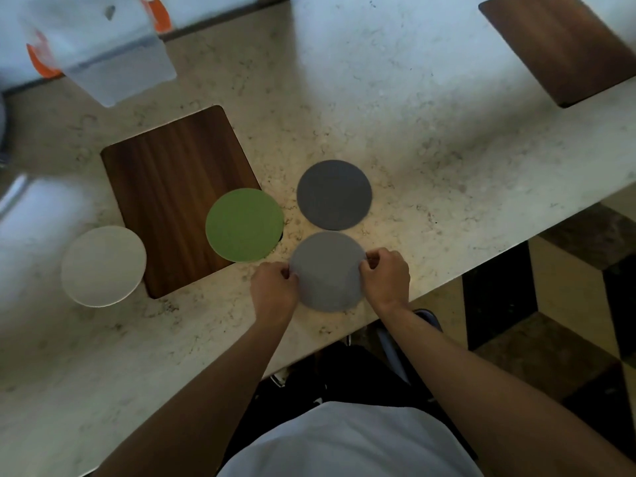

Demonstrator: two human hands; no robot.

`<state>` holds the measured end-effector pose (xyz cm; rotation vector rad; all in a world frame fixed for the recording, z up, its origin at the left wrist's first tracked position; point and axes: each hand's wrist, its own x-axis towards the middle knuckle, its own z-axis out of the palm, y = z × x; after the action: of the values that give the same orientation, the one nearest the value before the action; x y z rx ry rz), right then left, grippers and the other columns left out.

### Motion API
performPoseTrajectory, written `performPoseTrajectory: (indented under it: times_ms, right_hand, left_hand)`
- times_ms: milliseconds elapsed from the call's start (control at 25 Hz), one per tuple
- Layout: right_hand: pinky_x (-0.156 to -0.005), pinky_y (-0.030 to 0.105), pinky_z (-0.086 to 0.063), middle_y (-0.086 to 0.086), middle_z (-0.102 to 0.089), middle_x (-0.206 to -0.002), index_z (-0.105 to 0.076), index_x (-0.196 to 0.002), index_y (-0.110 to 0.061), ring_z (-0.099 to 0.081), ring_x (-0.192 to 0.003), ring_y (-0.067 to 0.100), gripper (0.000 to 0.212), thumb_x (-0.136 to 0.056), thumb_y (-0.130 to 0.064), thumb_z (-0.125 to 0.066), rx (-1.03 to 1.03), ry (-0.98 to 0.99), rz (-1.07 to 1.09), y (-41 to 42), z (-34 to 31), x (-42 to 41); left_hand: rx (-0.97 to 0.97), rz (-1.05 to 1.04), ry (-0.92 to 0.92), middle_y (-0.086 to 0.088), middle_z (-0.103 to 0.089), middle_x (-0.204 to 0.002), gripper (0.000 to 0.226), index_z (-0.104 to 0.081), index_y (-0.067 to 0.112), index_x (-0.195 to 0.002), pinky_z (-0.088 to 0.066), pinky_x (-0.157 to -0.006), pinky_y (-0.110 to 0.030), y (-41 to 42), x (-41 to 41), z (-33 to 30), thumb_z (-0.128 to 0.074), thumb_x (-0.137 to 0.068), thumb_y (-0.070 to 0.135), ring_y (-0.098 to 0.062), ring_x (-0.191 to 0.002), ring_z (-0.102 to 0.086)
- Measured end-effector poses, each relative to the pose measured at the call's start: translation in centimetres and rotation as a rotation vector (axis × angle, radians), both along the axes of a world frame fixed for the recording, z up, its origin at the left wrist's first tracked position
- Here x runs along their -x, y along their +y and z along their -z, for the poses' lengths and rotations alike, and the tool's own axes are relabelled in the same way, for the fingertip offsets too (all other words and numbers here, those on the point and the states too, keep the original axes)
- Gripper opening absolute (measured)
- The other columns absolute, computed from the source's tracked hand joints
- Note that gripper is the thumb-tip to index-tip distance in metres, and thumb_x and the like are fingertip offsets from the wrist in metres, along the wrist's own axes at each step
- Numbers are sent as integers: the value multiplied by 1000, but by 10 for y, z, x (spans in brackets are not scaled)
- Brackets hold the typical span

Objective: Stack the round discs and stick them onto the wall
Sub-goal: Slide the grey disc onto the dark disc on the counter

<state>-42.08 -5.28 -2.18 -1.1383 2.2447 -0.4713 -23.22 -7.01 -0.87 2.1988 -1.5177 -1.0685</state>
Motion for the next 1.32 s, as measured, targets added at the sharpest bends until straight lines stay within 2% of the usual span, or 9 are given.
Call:
performPoseTrajectory:
  times_ms: [160,320,440,520,600,800,920,1120,1320]
  right_hand:
    - [-78,35,-51,8,-61,-100,-69,-102,-11,-59,-85,23,22,-92,-29,-63,-10,89,-33,4,-2,-1]
    - [-77,38,-55,7,-65,-97,-72,-97,-12,-63,-83,22,20,-91,-30,-64,-23,63,-6,-1,-3,-1]
    - [-74,33,-55,5,-69,-95,-72,-96,-11,-64,-82,21,19,-89,-28,-66,-57,-11,51,-7,-2,0]
    - [-69,30,-52,1,-68,-89,-68,-89,-12,-62,-77,17,13,-87,-26,-67,-64,-47,56,-8,-2,1]
    - [-62,23,-44,-6,-63,-80,-60,-82,-20,-57,-72,12,10,-86,-24,-68,-53,-101,55,-8,-4,4]
    - [-60,13,-39,-11,-63,-79,-67,-88,-20,-60,-75,6,7,-85,-24,-73,3,-206,15,-13,-13,18]
    - [-59,10,-39,-16,-62,-75,-68,-86,-22,-59,-71,-2,7,-85,-24,-75,43,-250,-27,-24,-22,25]
    - [-59,11,-45,-17,-66,-75,-68,-79,-29,-63,-70,-1,11,-84,-23,-76,110,-315,-46,-52,-33,34]
    - [-69,26,-55,-8,-69,-75,-71,-81,-23,-66,-71,7,5,-83,-22,-76,131,-288,-2,-99,-32,47]
  left_hand:
    - [7,54,-66,-23,-58,-69,24,-52,7,-57,-46,-69,-43,1,6,-1,-59,-80,10,-40,-73,-56]
    - [-17,26,-47,-13,-56,-70,22,-53,10,-58,-44,-66,-39,-3,7,2,-60,-78,9,-34,-70,-53]
    - [-25,-64,-7,-15,-62,-69,12,-61,5,-63,-47,-63,-42,-3,8,5,-61,-75,7,-26,-67,-54]
    - [-44,-143,40,-6,-60,-66,10,-60,10,-66,-42,-62,-36,-5,9,3,-62,-74,6,-23,-65,-52]
    - [-85,-222,74,-2,-66,-73,3,-66,11,-73,-49,-67,-36,-10,9,1,-65,-75,9,-22,-72,-60]
    - [-135,-277,217,4,-68,-74,14,-66,22,-71,-55,-72,-36,-23,5,-11,-70,-71,8,-16,-75,-64]
    - [-135,-285,290,3,-70,-79,17,-72,19,-82,-55,-79,-37,-35,2,-17,-69,-76,3,-20,-84,-67]
    - [-121,-281,319,-7,-73,-83,18,-74,14,-78,-58,-83,-44,-65,2,-26,-65,-78,-2,-26,-85,-68]
    - [-72,-273,356,-15,-74,-87,16,-74,9,-85,-60,-82,-47,-113,16,-28,-68,-78,-5,-31,-84,-70]
